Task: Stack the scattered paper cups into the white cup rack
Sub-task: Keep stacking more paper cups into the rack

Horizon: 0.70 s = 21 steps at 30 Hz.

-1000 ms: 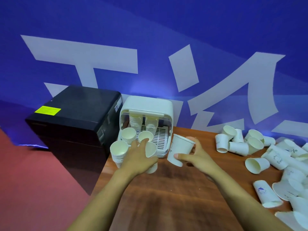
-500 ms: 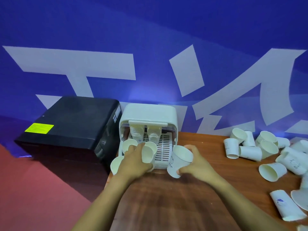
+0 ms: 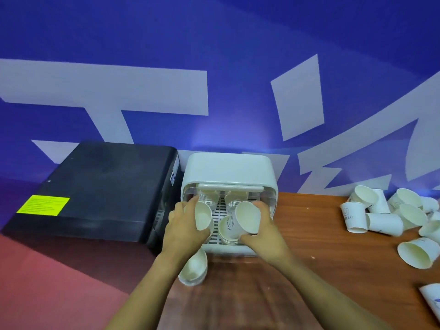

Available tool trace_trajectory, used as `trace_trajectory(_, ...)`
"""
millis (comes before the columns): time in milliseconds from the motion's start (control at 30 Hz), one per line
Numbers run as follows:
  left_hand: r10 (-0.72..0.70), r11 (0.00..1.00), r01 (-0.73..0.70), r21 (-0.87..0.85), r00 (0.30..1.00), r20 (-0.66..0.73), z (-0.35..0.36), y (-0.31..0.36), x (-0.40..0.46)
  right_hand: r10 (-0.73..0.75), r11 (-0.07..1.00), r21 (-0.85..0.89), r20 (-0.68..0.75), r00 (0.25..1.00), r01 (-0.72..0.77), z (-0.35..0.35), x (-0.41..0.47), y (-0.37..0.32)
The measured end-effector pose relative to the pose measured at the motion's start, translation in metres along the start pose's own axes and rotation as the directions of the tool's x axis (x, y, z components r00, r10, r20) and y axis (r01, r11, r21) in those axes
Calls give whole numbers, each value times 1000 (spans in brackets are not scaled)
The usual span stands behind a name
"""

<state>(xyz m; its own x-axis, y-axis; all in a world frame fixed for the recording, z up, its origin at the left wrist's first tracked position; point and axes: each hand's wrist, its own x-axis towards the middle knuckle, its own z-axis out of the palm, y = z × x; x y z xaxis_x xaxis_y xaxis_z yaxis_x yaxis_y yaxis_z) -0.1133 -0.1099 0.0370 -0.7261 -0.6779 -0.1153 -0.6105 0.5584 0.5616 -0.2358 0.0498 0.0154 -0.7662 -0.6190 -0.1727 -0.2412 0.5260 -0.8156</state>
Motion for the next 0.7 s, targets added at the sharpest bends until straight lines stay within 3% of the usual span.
trace_trajectory(700,-14,992,-17,121,967,254,36,-32,39,90,976,-207,103,991,-67,36,26,23)
